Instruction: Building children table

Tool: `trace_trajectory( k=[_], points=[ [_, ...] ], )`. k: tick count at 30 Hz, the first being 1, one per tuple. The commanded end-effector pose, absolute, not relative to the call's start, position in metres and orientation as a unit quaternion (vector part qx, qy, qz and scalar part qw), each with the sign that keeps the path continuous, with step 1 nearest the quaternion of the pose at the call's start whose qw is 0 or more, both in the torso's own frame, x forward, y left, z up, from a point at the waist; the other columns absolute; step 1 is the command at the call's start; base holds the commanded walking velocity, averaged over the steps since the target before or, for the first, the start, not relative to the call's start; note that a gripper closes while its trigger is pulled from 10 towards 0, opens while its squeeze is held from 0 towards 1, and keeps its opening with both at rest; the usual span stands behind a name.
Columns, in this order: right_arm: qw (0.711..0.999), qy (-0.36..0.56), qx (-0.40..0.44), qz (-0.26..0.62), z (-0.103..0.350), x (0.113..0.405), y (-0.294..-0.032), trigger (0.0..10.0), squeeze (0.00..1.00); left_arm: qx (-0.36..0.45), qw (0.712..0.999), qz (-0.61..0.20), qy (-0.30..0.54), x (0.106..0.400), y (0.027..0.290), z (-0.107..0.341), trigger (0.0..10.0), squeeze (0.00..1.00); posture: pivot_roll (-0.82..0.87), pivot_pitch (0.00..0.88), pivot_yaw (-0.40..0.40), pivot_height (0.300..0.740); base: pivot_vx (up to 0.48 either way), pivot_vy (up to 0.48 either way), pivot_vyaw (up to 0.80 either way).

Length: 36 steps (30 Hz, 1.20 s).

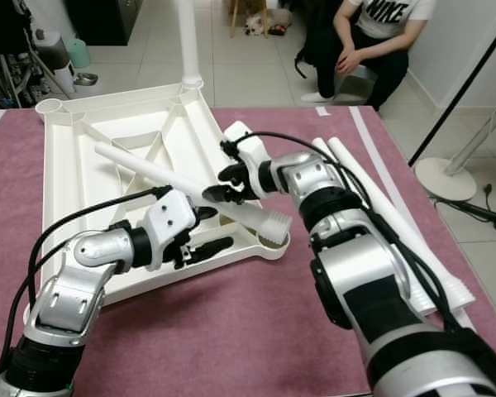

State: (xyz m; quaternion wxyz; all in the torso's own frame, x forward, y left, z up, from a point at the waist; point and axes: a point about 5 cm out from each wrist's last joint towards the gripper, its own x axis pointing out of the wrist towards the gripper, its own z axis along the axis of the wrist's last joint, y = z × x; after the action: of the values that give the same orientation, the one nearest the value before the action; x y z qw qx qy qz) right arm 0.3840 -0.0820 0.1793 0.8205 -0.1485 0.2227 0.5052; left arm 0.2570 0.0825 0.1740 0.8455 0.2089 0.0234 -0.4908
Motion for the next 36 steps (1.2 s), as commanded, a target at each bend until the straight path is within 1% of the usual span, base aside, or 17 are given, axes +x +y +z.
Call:
trace_trajectory(
  k=[1,4,5,7,8,14,18,21,22,23,24,26,27,29,31,33,36],
  points=[
    [0.813,0.241,-0.160,0.506,0.174,0.383,-0.083,10.0,0.00,0.208,0.903,-0.375,0.001,0.265,0.089,0.178,10.0,0.00,0.11,0.000,-0.048,0.740,0.000,0.000,0.00],
    [0.810,0.254,-0.167,0.502,0.169,0.382,-0.084,10.0,0.00,0.206,0.904,-0.374,0.001,0.265,0.088,0.178,10.0,0.00,0.11,0.000,-0.051,0.740,0.000,0.000,0.00],
    [0.808,0.262,-0.170,0.500,0.166,0.382,-0.084,6.5,0.00,0.205,0.905,-0.374,0.001,0.265,0.087,0.178,10.0,0.00,0.11,0.000,-0.053,0.740,0.000,0.000,0.00],
    [0.810,0.266,-0.173,0.493,0.164,0.382,-0.085,6.5,0.00,0.204,0.905,-0.373,0.001,0.265,0.086,0.178,10.0,0.00,0.10,0.000,-0.055,0.740,0.000,0.000,0.00],
    [0.813,0.267,-0.171,0.489,0.164,0.383,-0.085,0.0,0.00,0.203,0.906,-0.371,0.001,0.264,0.086,0.178,10.0,0.00,0.10,0.000,-0.055,0.740,0.000,0.000,0.00],
    [0.814,0.265,-0.163,0.491,0.165,0.383,-0.084,0.0,0.00,0.202,0.909,-0.365,0.003,0.265,0.086,0.178,10.0,0.00,0.11,0.000,-0.056,0.740,0.000,0.000,0.00],
    [0.831,0.239,-0.126,0.486,0.175,0.387,-0.081,0.0,0.00,0.203,0.909,-0.363,0.003,0.267,0.086,0.178,10.0,0.00,0.11,0.000,-0.051,0.740,0.000,0.000,0.00],
    [0.837,0.229,-0.112,0.485,0.178,0.388,-0.080,0.0,0.00,0.203,0.910,-0.363,0.002,0.267,0.085,0.179,10.0,0.00,0.11,0.000,-0.051,0.740,0.000,0.000,0.00],
    [0.848,0.184,-0.098,0.487,0.191,0.392,-0.077,0.0,0.00,0.202,0.911,-0.360,-0.001,0.268,0.084,0.180,10.0,0.00,0.11,0.000,-0.051,0.740,0.000,0.000,0.00],
    [0.848,0.184,-0.098,0.487,0.191,0.392,-0.077,0.0,0.00,0.202,0.911,-0.360,-0.001,0.268,0.084,0.180,10.0,0.00,0.11,0.000,-0.051,0.740,0.000,0.000,0.00],
    [0.862,0.123,-0.092,0.483,0.207,0.396,-0.076,10.0,0.00,0.197,0.915,-0.351,-0.006,0.270,0.084,0.183,10.0,0.00,0.11,0.000,-0.051,0.740,0.000,0.000,0.00],
    [0.883,-0.012,-0.109,0.457,0.234,0.397,-0.077,10.0,0.00,0.152,0.937,-0.314,-0.015,0.279,0.084,0.195,10.0,0.00,0.11,0.000,-0.040,0.740,0.000,0.000,0.00],
    [0.883,-0.012,-0.109,0.457,0.234,0.397,-0.077,10.0,0.00,0.152,0.937,-0.314,-0.015,0.279,0.084,0.195,10.0,0.00,0.11,0.000,-0.040,0.740,0.000,0.000,0.00],
    [0.883,-0.090,-0.132,0.441,0.241,0.388,-0.078,10.0,0.00,0.111,0.953,-0.281,-0.023,0.288,0.086,0.205,10.0,0.00,0.10,0.000,-0.026,0.740,0.000,0.000,0.00],
    [0.883,-0.090,-0.132,0.441,0.241,0.388,-0.078,10.0,0.00,0.111,0.953,-0.281,-0.023,0.288,0.086,0.205,10.0,0.00,0.10,0.000,-0.026,0.740,0.000,0.000,0.00],
    [0.880,-0.139,-0.147,0.430,0.238,0.373,-0.076,10.0,0.00,0.078,0.967,-0.242,-0.032,0.299,0.090,0.218,10.0,0.00,0.09,0.000,-0.015,0.740,0.000,0.000,0.00],
    [0.880,-0.139,-0.147,0.430,0.238,0.373,-0.076,10.0,0.00,0.078,0.967,-0.242,-0.032,0.299,0.090,0.218,10.0,0.00,0.09,0.000,-0.015,0.740,0.000,0.000,0.00]
  ],
)
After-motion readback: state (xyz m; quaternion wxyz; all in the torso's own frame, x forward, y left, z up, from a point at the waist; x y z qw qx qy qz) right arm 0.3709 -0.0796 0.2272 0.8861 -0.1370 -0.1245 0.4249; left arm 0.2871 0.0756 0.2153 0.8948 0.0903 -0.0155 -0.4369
